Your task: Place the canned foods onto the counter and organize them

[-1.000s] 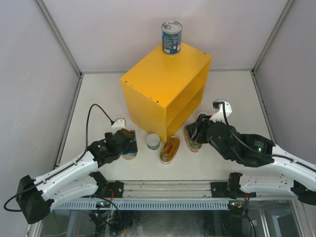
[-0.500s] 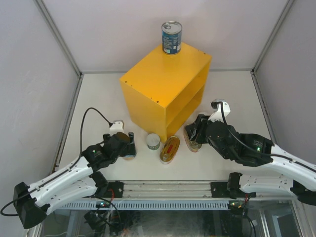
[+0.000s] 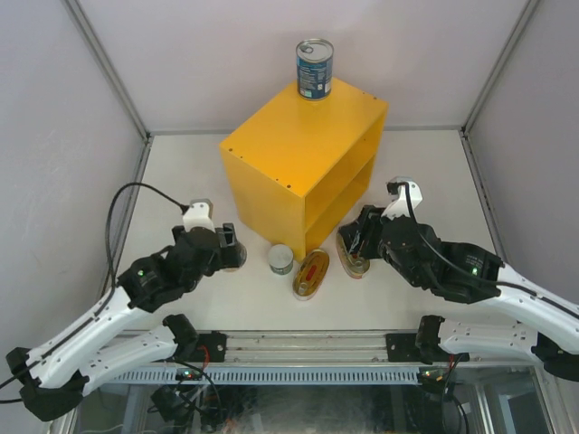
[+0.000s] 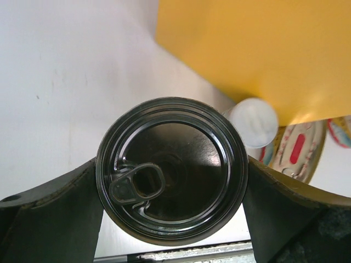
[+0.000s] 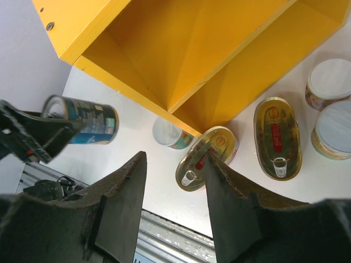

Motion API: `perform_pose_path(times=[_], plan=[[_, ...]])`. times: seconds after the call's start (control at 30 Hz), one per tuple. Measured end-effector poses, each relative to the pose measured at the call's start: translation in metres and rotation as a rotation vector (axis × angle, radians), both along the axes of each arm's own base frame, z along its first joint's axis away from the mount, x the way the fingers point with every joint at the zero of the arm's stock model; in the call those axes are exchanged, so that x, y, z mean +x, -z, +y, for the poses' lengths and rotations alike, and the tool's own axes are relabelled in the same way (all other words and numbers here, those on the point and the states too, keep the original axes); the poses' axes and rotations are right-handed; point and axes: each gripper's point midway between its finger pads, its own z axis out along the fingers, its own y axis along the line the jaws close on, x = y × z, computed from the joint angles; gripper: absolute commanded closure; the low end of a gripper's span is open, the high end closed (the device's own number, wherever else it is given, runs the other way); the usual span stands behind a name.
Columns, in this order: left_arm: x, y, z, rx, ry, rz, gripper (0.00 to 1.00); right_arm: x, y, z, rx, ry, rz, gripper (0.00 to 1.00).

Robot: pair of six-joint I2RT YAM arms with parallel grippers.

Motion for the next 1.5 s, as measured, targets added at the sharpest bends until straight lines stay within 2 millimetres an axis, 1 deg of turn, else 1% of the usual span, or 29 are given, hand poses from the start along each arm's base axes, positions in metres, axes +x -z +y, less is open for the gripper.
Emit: perform_pose_path(times=[0.1, 0.23, 0.4, 0.53, 0.63, 0.9, 1.1, 1.2, 1.27, 1.4, 1.5], plan=[[0.003, -0.034, 0.002, -0.017, 0.001, -0.057, 1.00, 0.001, -0.001, 0.001, 0.001, -0.006, -0.003, 0.54], [0.004, -0.073, 0.009, -0.017, 0.002, -0.113, 1.00, 0.002, -0.005, 0.003, 0.013, -0.016, -0.013, 0.54], [0.006, -0.111, 0.015, -0.026, -0.002, -0.181, 1.00, 0.005, -0.010, 0.005, 0.028, -0.021, -0.027, 0.54], [0.009, -0.139, 0.015, -0.017, 0.010, -0.217, 1.00, 0.007, -0.011, 0.007, 0.019, -0.027, -0.033, 0.54], [0.014, -0.161, 0.011, -0.020, 0.022, -0.244, 1.00, 0.011, -0.015, 0.011, 0.008, -0.029, -0.039, 0.54], [0.028, -0.232, -0.005, -0.049, 0.063, -0.337, 1.00, 0.030, -0.044, 0.011, 0.026, -0.009, -0.081, 0.54], [0.035, -0.275, -0.018, -0.072, 0.098, -0.389, 1.00, 0.038, -0.064, 0.014, 0.035, -0.015, -0.109, 0.54], [0.039, -0.291, -0.027, -0.087, 0.117, -0.407, 1.00, 0.042, -0.071, 0.016, 0.037, -0.021, -0.123, 0.54], [0.043, -0.295, -0.034, -0.091, 0.133, -0.408, 1.00, 0.045, -0.076, 0.017, 0.033, -0.024, -0.137, 0.54], [0.050, -0.296, -0.050, -0.082, 0.169, -0.391, 1.00, 0.051, -0.085, 0.019, 0.029, -0.027, -0.164, 0.54], [0.059, -0.297, -0.067, -0.069, 0.209, -0.377, 1.00, 0.057, -0.095, 0.020, 0.031, -0.030, -0.189, 0.55]])
